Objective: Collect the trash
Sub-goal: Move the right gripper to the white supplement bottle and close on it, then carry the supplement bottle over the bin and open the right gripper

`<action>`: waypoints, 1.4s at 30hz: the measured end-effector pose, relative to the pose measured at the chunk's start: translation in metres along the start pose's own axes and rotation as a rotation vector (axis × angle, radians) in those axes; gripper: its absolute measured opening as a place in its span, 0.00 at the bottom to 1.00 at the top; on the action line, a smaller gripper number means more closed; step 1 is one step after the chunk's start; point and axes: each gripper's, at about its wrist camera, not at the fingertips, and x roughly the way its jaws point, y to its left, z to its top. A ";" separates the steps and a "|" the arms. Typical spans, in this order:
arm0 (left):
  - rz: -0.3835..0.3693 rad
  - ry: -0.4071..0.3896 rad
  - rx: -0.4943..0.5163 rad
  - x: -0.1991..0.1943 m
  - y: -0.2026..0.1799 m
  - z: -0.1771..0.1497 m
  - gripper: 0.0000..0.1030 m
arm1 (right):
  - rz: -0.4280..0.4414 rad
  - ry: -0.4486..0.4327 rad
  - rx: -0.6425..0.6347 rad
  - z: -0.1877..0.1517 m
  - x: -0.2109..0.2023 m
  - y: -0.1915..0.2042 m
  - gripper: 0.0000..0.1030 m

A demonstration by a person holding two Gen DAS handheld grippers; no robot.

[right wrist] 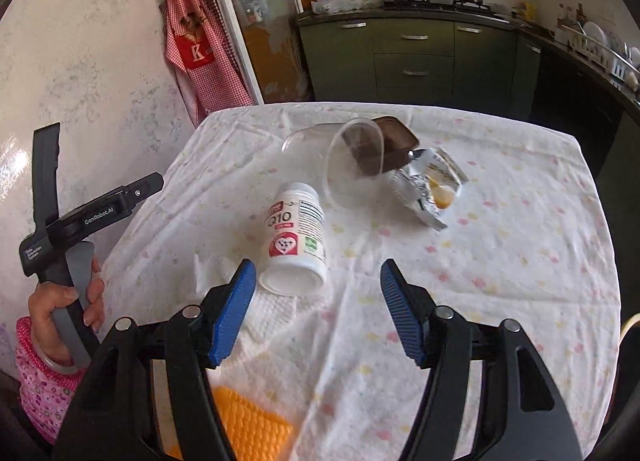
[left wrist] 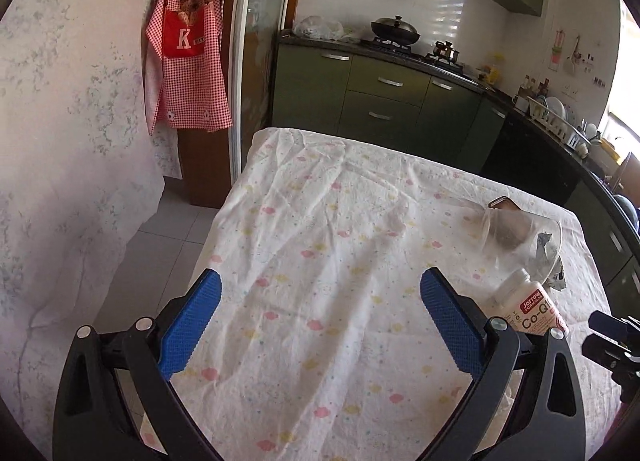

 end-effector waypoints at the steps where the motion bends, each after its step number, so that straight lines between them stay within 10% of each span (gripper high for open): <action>1: -0.004 0.002 0.002 0.000 -0.001 -0.001 0.95 | -0.006 0.008 -0.009 0.003 0.006 0.004 0.60; 17: -0.025 0.007 0.039 -0.002 -0.014 -0.005 0.95 | -0.028 0.090 -0.041 0.012 0.056 0.021 0.44; 31: -0.018 0.013 0.043 0.000 -0.015 -0.007 0.95 | 0.060 0.019 -0.041 0.002 0.001 0.027 0.44; 42: -0.029 0.004 0.074 -0.004 -0.023 -0.008 0.95 | -0.191 -0.120 0.216 -0.056 -0.102 -0.095 0.44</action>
